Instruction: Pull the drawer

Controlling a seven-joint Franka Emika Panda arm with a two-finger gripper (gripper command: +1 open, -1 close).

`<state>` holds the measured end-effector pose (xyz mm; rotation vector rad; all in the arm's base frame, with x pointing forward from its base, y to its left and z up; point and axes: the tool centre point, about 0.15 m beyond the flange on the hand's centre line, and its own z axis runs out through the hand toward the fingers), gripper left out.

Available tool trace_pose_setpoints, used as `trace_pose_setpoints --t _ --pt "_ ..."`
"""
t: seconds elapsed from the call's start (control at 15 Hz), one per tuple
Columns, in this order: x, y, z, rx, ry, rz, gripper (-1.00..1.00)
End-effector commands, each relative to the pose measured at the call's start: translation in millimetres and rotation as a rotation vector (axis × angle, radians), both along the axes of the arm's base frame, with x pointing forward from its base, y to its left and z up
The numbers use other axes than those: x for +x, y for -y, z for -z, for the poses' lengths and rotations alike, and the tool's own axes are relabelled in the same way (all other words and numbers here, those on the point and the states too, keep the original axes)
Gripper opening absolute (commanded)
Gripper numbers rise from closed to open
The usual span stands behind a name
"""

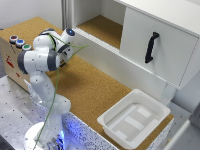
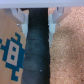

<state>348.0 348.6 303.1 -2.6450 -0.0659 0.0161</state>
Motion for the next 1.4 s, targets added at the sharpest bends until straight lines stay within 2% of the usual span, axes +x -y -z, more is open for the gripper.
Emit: trace_pose_setpoints --t 0.0,1.33 --pt "-5 49 21 0.083 0.003 0.029 -1.00" --pt "0 179 19 0.017 0.009 0.162 -1.00"
